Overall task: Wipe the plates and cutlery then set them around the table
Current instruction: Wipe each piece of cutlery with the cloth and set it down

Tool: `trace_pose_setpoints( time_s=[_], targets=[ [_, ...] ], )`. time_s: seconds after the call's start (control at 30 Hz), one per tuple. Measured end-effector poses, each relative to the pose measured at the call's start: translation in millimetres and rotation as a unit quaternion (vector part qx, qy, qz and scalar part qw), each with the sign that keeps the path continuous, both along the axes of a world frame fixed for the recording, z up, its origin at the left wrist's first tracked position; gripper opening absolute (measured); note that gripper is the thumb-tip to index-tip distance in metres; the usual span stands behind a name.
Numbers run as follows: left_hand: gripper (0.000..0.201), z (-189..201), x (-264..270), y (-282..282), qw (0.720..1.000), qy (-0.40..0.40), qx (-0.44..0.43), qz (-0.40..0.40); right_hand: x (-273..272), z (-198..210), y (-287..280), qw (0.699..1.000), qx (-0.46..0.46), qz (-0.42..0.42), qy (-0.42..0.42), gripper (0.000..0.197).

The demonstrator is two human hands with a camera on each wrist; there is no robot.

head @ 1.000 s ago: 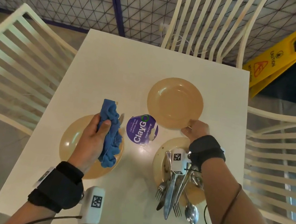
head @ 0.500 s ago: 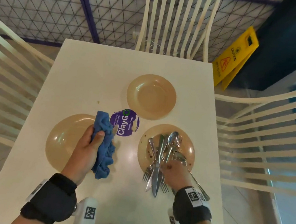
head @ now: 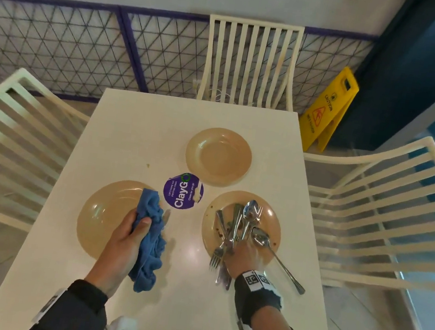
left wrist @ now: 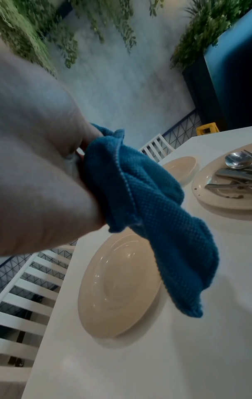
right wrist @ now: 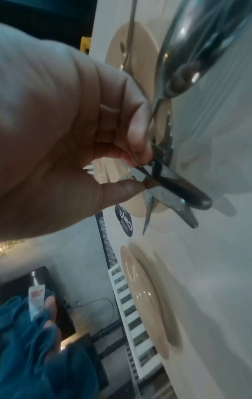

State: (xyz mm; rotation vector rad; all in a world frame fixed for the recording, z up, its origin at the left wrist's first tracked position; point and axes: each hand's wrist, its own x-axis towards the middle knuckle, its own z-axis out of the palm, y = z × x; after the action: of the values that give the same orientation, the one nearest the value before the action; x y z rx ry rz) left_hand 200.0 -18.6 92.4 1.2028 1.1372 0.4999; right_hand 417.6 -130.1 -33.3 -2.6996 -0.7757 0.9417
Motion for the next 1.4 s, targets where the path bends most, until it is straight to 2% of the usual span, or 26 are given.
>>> trace_pose_setpoints(
  time_s=[0.23,0.73,0.97,1.07,1.17,1.23,1.33,1.4],
  targets=[
    [0.027,6.0,-21.9,-0.2,1.000,0.003,-0.009,-0.003,2.3,7.5,12.5,0.995,-0.020,-0.073,0.061,0.030],
    [0.027,3.2,-64.0,26.3,0.999,0.007,-0.030,-0.010,-16.1,21.2,32.4,0.993,-0.068,-0.091,-0.018,0.027],
    [0.026,-5.1,-61.4,39.0,0.998,0.008,-0.046,-0.031,-15.7,24.9,28.5,0.990,-0.063,-0.129,-0.012,0.018],
    [0.030,-6.5,-52.9,44.7,0.995,-0.013,-0.088,-0.034,-16.2,32.1,24.1,0.990,-0.058,-0.127,0.003,0.018],
    [0.033,-1.7,-39.1,50.2,0.991,-0.043,-0.114,-0.054,-18.5,45.2,13.3,0.990,0.004,-0.139,0.030,0.021],
    [0.035,0.7,-25.7,50.9,0.987,-0.071,-0.127,-0.074,-30.0,69.5,6.5,0.978,0.107,-0.167,0.064,0.022],
    [0.048,1.5,-2.4,48.6,0.979,-0.105,-0.141,-0.102,-57.1,112.5,5.7,0.924,0.271,-0.212,0.167,0.015],
    [0.054,1.3,14.3,40.9,0.979,-0.109,-0.122,-0.125,-71.9,134.9,8.3,0.890,0.325,-0.207,0.245,0.015]
  ],
)
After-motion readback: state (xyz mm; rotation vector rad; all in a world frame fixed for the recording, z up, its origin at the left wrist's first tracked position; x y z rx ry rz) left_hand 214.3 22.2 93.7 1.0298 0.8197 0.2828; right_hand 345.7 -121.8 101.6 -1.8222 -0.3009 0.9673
